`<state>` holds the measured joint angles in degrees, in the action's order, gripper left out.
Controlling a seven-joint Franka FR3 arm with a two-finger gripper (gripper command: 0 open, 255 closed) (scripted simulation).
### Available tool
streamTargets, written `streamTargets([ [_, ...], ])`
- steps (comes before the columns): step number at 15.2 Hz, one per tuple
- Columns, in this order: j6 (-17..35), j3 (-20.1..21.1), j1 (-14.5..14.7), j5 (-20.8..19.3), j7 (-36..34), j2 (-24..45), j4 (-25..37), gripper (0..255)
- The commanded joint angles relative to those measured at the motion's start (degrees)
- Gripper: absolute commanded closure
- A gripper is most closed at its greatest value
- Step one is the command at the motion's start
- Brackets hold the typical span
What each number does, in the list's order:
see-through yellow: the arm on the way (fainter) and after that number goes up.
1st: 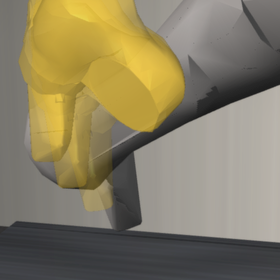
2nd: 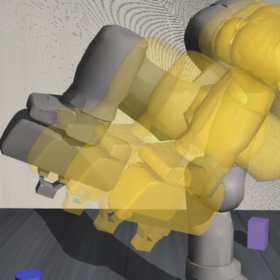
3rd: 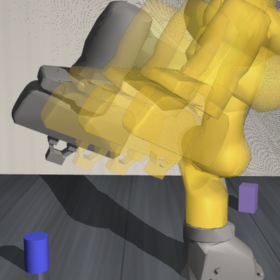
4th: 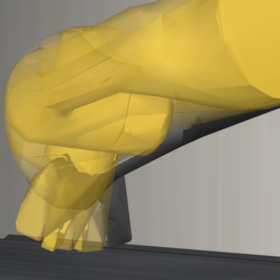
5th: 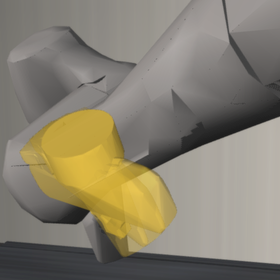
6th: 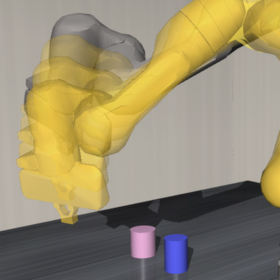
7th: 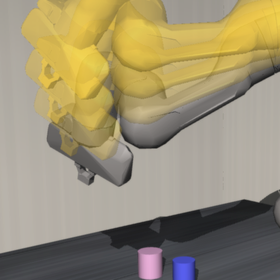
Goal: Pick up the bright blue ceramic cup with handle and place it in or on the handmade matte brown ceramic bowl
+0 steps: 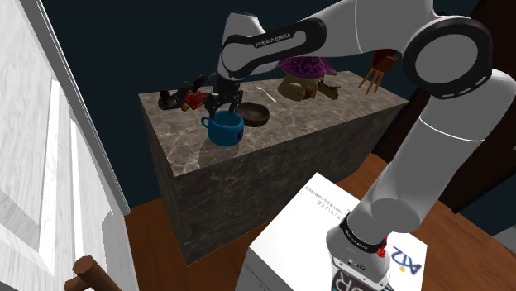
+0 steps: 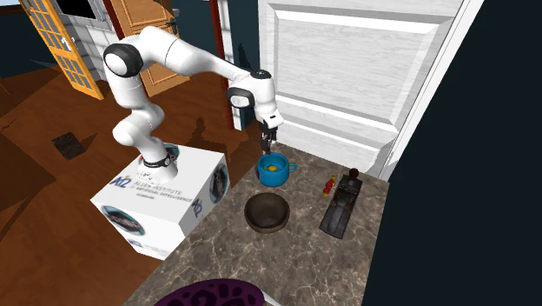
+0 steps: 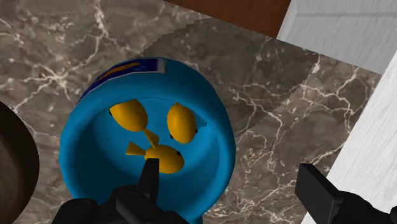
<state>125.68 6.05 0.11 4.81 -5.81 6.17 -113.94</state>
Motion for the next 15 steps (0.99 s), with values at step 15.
streamTargets([
  [15,5.9,0.2,0.7,0.0,-0.7,10.8,4.2,0],
])
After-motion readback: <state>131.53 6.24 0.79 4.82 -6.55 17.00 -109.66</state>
